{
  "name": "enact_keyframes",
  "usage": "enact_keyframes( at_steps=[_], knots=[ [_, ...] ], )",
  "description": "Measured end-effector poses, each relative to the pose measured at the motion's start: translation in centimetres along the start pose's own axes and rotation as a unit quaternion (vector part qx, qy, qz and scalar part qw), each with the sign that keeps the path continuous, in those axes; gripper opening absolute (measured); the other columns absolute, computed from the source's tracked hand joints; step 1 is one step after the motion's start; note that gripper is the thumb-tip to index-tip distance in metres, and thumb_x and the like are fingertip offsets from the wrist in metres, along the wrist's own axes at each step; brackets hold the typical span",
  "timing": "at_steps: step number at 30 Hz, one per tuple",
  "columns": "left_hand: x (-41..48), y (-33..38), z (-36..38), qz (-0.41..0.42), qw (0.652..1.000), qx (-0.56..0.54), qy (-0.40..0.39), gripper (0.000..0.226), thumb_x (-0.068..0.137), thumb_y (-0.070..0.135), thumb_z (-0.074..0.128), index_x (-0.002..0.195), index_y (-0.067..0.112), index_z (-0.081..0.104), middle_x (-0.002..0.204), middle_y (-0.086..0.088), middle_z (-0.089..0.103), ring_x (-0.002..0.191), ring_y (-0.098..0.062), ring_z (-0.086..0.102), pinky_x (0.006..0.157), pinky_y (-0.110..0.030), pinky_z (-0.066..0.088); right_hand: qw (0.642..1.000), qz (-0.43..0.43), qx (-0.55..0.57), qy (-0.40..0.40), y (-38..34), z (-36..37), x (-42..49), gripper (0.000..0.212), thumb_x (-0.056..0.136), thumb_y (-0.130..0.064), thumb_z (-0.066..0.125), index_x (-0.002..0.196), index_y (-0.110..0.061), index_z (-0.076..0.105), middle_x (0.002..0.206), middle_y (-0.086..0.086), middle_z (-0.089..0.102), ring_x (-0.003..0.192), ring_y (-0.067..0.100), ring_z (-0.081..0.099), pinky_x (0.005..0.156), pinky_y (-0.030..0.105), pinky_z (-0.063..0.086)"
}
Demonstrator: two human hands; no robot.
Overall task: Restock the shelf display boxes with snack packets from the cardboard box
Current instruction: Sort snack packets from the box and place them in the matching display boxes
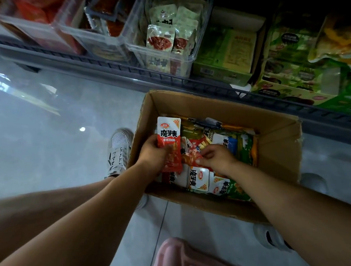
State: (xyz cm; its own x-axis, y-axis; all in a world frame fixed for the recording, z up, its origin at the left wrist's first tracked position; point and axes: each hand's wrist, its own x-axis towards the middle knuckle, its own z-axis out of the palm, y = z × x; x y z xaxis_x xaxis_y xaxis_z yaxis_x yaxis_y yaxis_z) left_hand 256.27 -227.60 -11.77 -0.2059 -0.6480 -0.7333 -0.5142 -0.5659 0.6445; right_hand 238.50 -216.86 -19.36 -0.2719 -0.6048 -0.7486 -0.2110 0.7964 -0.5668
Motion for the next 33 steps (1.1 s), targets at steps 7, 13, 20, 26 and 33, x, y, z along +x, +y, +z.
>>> enact_keyframes(
  at_steps=[7, 13, 20, 26, 33],
  knots=[
    [-0.2, -0.1, 0.1, -0.005, 1.000, 0.002, 0.004, 0.029, 0.100, 0.018, 0.065, 0.127, 0.026, 0.059, 0.123, -0.002, 0.070, 0.109, -0.025, 0.069, 0.094, -0.049, 0.057, 0.988, 0.029, -0.114, 0.104, -1.0, 1.9, -0.1, 0.029, 0.081, -0.041, 0.081, 0.098, -0.020, 0.072, 0.117, 0.000, 0.066, 0.116, 0.025, 0.058, 0.086, 0.029, 0.043],
    [0.0, -0.3, 0.0, -0.008, 1.000, -0.001, -0.001, 0.024, 0.102, 0.017, 0.061, 0.122, 0.030, 0.055, 0.122, -0.001, 0.067, 0.108, -0.026, 0.067, 0.096, -0.052, 0.056, 0.990, 0.020, 0.070, 0.121, -0.9, -0.3, -1.1, 0.012, 0.090, -0.021, 0.073, 0.086, -0.016, 0.063, 0.095, -0.001, 0.065, 0.092, 0.019, 0.062, 0.069, 0.026, 0.046],
    [-0.5, 0.3, 1.2, -0.026, 0.999, -0.009, -0.026, 0.029, 0.104, 0.011, 0.056, 0.129, 0.025, 0.055, 0.123, -0.005, 0.068, 0.108, -0.028, 0.068, 0.097, -0.052, 0.056, 0.965, 0.009, 0.214, 0.151, -0.5, -5.3, -5.3, 0.013, 0.095, -0.022, 0.067, 0.107, -0.026, 0.062, 0.119, 0.000, 0.066, 0.108, 0.020, 0.062, 0.089, 0.043, 0.054],
    [-1.8, 0.8, 1.9, -0.029, 0.994, -0.053, -0.089, 0.039, 0.099, 0.024, 0.066, 0.136, 0.020, 0.055, 0.125, -0.008, 0.071, 0.110, -0.030, 0.071, 0.100, -0.056, 0.055, 0.940, -0.002, 0.291, 0.177, -2.3, -5.0, -7.0, 0.023, 0.093, -0.027, 0.069, 0.116, -0.028, 0.067, 0.120, -0.004, 0.070, 0.108, 0.016, 0.066, 0.094, 0.045, 0.055],
    [-2.2, 1.0, 2.6, 0.009, 0.987, -0.097, -0.125, 0.059, 0.080, 0.029, 0.088, 0.130, 0.019, 0.058, 0.120, -0.006, 0.074, 0.105, -0.027, 0.075, 0.093, -0.052, 0.059, 0.949, -0.008, 0.310, 0.063, -4.8, -3.6, -8.0, 0.019, 0.091, -0.016, 0.071, 0.109, -0.019, 0.067, 0.108, 0.005, 0.073, 0.096, 0.022, 0.073, 0.074, 0.039, 0.062]
  ],
)
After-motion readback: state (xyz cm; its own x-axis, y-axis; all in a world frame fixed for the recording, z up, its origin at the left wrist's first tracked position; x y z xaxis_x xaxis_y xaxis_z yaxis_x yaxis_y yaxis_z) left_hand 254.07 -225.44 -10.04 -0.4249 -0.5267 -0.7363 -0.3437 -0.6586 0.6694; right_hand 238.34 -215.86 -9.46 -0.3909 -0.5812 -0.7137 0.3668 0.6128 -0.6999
